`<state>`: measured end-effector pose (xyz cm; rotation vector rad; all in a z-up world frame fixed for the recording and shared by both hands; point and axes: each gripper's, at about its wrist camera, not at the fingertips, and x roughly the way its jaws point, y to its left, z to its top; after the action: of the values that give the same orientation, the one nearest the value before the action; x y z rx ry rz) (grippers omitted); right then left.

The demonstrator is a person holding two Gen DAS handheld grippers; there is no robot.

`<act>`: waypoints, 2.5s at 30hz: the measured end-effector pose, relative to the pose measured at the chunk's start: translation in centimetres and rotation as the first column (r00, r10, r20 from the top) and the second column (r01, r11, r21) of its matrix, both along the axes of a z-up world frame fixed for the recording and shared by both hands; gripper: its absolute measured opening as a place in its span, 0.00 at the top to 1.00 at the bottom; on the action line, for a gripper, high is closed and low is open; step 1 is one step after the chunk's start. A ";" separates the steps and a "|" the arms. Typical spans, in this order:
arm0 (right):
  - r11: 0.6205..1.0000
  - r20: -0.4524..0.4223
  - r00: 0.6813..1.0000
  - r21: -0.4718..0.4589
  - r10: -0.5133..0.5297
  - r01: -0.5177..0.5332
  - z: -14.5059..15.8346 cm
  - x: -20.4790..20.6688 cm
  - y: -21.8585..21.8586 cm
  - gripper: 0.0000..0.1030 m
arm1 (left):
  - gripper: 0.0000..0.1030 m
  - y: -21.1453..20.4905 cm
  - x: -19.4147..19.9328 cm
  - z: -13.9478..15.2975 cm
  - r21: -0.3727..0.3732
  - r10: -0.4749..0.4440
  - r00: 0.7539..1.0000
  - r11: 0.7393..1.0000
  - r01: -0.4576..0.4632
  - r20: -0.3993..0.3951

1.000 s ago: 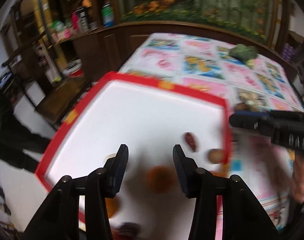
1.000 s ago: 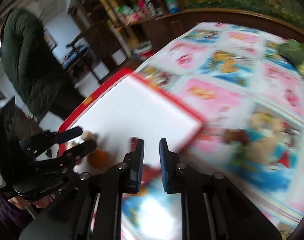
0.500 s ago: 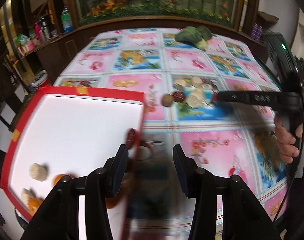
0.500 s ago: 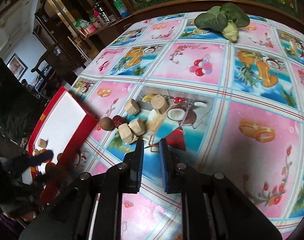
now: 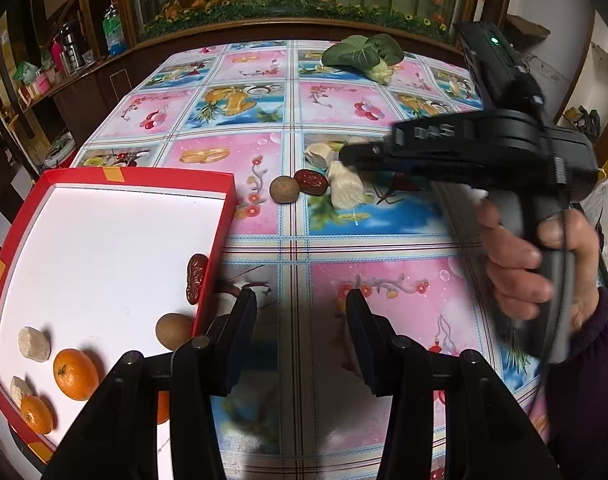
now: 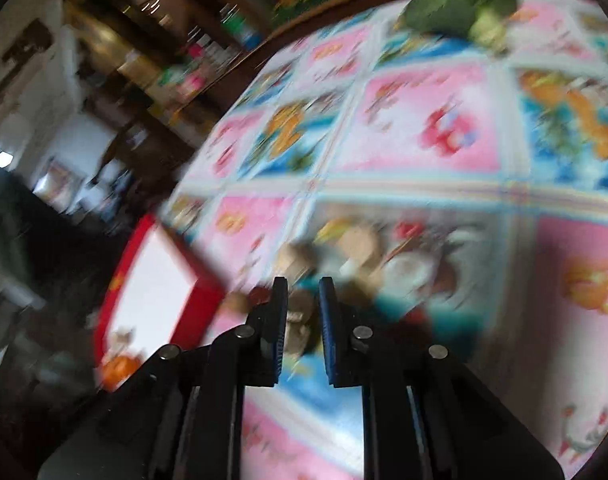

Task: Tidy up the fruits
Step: 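Withdraw both tools from the tray back over the table, then grasp a beige round snack with the right tool while the left tool grasps another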

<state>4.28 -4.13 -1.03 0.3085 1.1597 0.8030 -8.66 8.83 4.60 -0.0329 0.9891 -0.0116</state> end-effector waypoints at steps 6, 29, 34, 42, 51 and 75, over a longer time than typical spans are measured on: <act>0.964 0.018 0.967 -0.087 0.253 -0.250 2.2 -2.5 0.1 0.81 | 0.55 0.8 0.3 -0.3 0.011 0.032 0.999 0.999 -0.032 -0.011; 0.954 0.177 0.979 -0.295 0.103 -0.047 1.2 -3.3 4.5 0.61 | 0.55 -0.5 0.2 -0.7 -0.019 0.007 1.000 1.000 -0.007 -0.028; 0.938 0.199 0.973 -0.343 0.117 -0.043 1.2 -3.4 4.5 0.76 | 0.55 -1.2 0.5 -0.4 -0.009 -0.002 1.000 1.000 0.002 -0.031; 0.971 0.138 0.985 -0.200 -0.106 0.133 3.4 -0.1 -3.0 0.76 | 0.55 -3.3 2.4 -0.3 0.007 -0.026 0.999 1.000 0.027 -0.036; 0.974 0.133 0.977 -0.132 -0.165 0.183 4.8 0.2 -4.9 0.76 | 0.55 -5.0 3.9 -2.0 0.017 -0.040 0.996 0.999 0.041 -0.074; 0.974 0.169 0.979 -0.178 -0.113 0.143 4.3 -1.0 -2.6 0.76 | 0.76 -4.3 2.7 -0.3 0.067 -0.042 0.998 0.997 0.038 0.054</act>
<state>3.26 -6.75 3.30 0.1567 1.0466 0.5872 -5.94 4.57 4.28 0.0474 0.9343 -0.0167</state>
